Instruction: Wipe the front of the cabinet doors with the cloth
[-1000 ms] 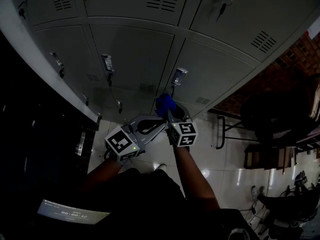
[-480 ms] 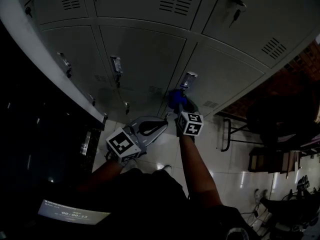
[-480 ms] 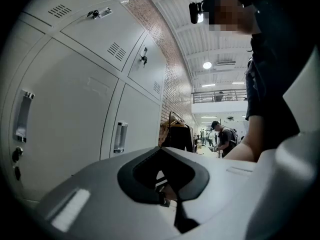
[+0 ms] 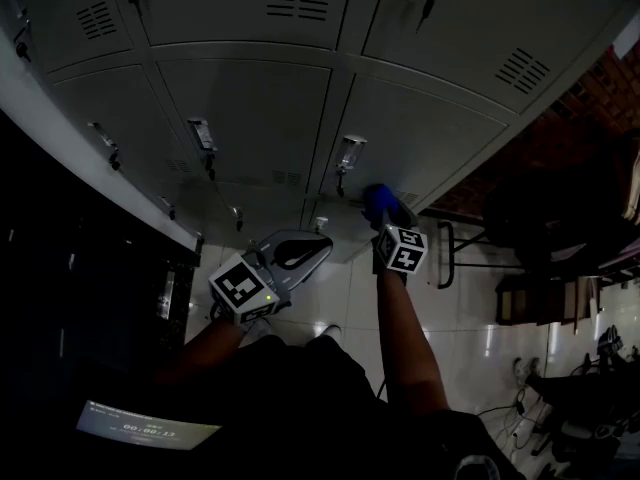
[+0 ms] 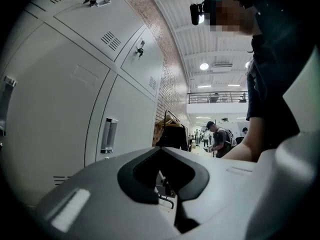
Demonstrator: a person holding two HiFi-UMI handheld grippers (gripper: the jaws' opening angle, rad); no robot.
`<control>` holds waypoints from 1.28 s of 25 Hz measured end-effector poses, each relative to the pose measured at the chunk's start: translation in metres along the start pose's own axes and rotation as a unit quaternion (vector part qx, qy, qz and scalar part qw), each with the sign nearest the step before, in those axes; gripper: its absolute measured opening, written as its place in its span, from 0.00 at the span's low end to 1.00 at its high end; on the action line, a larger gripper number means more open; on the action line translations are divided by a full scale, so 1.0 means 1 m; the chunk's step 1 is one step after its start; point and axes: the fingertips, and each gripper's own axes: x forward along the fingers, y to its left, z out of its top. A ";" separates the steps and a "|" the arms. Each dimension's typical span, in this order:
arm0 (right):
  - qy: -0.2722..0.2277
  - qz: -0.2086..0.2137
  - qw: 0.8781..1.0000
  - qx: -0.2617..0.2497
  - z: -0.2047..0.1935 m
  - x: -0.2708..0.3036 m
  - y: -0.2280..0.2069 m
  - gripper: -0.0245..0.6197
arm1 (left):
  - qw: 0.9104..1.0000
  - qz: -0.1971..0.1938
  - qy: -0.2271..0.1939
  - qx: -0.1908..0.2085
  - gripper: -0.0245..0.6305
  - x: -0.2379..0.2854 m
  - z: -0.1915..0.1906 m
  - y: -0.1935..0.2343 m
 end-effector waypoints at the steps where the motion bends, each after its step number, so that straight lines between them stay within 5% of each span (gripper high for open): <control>1: 0.000 -0.011 1.000 0.003 0.000 -0.004 -0.013 0.15 | 1.000 -0.004 0.000 0.000 0.04 0.003 0.000 -0.002; 9: -0.001 -0.083 0.996 0.022 0.000 -0.030 -0.098 0.15 | 1.000 -0.015 0.003 0.000 0.04 0.022 -0.001 -0.015; 14: -0.010 -0.077 0.997 0.027 0.004 -0.041 -0.102 0.15 | 1.000 -0.010 0.002 0.003 0.04 0.023 0.000 -0.018; 20: -0.067 0.031 0.997 -0.018 0.045 -0.072 -0.032 0.15 | 1.000 0.011 -0.001 0.016 0.04 0.015 0.007 -0.009; 26: -0.129 0.169 0.971 -0.106 0.096 -0.126 0.071 0.15 | 0.999 0.034 -0.010 0.025 0.04 0.000 0.017 0.002; 32: -0.132 0.253 0.954 -0.090 0.109 -0.173 0.131 0.15 | 0.998 0.046 -0.017 0.031 0.04 -0.013 0.022 0.006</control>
